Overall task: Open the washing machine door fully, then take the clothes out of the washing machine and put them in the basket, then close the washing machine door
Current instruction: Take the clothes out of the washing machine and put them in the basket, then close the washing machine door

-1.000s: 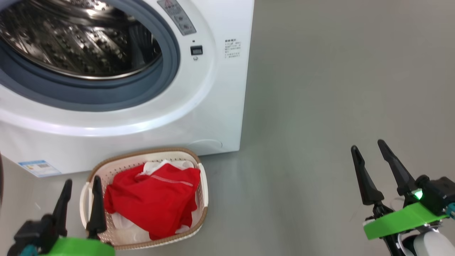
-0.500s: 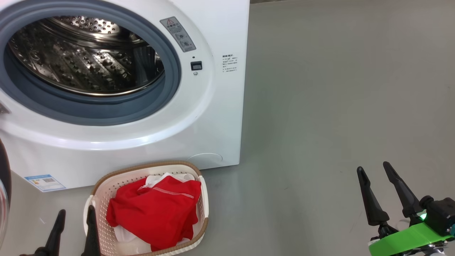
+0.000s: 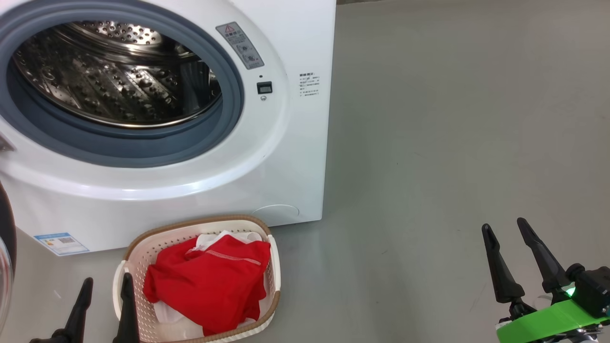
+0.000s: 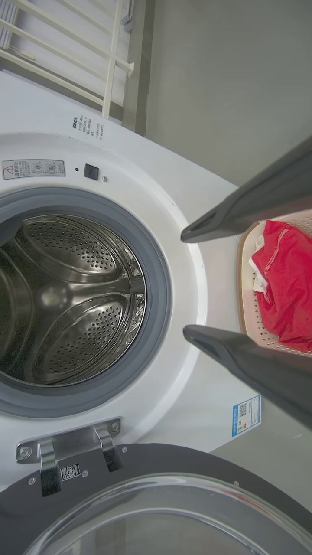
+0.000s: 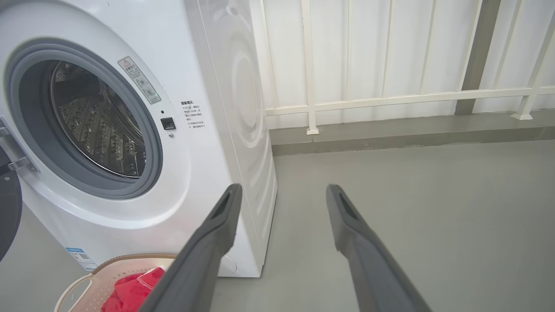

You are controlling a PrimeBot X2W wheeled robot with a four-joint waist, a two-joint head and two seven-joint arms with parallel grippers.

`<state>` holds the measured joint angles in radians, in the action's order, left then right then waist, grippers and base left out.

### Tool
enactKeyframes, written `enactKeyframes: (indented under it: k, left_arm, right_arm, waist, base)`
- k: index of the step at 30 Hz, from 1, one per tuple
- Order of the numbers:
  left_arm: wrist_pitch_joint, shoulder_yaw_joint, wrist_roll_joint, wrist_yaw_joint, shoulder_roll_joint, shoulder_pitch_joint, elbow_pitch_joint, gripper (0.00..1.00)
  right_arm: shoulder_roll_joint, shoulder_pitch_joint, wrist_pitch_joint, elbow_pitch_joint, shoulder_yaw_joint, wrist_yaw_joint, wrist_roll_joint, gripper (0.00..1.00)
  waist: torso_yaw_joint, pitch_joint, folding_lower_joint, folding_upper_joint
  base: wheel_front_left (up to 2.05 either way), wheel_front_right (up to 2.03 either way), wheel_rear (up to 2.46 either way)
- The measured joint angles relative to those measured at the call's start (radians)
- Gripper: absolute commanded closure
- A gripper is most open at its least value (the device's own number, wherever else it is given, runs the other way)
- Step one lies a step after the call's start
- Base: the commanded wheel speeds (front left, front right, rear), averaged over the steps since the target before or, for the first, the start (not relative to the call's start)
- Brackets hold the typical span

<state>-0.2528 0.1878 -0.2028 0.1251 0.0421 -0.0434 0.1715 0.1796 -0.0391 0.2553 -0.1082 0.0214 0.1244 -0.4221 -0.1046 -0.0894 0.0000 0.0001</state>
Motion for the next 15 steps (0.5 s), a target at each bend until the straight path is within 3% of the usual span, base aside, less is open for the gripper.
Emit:
enactKeyframes:
  k: [15]
  left_arm:
    - [0.000, 0.001, 0.006, 0.000, -0.001, 0.000, 0.000, 0.00]
  right_arm:
    - [0.000, 0.000, 0.000, 0.000, 0.000, 0.000, 0.000, 0.00]
  waist:
    - [0.002, 0.008, 0.0000, 0.0000]
  base:
    - [-0.16, 0.16, 0.00]
